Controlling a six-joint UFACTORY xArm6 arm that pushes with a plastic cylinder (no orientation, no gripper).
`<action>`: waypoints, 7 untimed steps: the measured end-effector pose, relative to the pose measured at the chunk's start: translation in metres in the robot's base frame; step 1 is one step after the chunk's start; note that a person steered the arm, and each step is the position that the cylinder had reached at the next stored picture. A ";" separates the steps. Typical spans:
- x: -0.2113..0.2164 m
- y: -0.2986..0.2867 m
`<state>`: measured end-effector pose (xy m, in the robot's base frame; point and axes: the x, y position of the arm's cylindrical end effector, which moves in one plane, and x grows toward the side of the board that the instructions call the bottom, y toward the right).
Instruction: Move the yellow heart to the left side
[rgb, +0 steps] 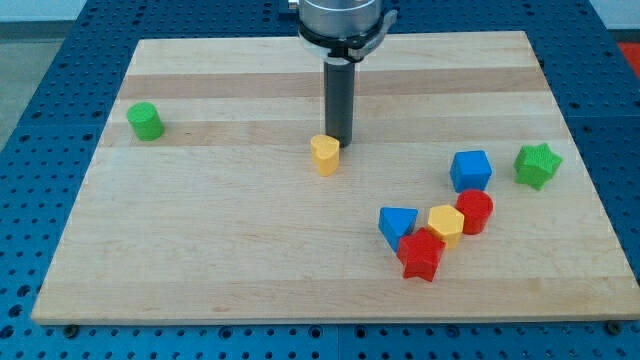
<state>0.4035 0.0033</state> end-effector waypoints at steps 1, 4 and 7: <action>0.016 0.038; 0.030 0.006; 0.016 -0.073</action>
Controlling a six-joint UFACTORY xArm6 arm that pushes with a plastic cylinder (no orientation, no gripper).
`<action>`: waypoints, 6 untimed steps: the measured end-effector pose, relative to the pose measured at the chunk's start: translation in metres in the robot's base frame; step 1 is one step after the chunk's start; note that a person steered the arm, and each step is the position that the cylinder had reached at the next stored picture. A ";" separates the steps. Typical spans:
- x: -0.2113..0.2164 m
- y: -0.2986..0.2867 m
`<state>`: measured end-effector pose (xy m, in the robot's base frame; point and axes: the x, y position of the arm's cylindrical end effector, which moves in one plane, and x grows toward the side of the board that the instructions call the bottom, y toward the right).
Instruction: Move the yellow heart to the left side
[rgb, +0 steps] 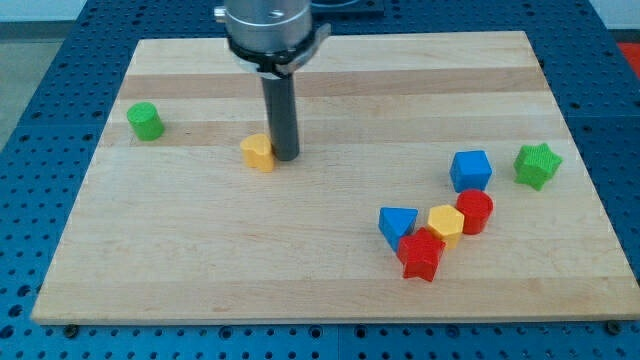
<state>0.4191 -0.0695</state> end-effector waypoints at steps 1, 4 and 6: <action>-0.004 -0.032; -0.006 -0.067; 0.028 -0.067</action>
<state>0.4473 -0.1366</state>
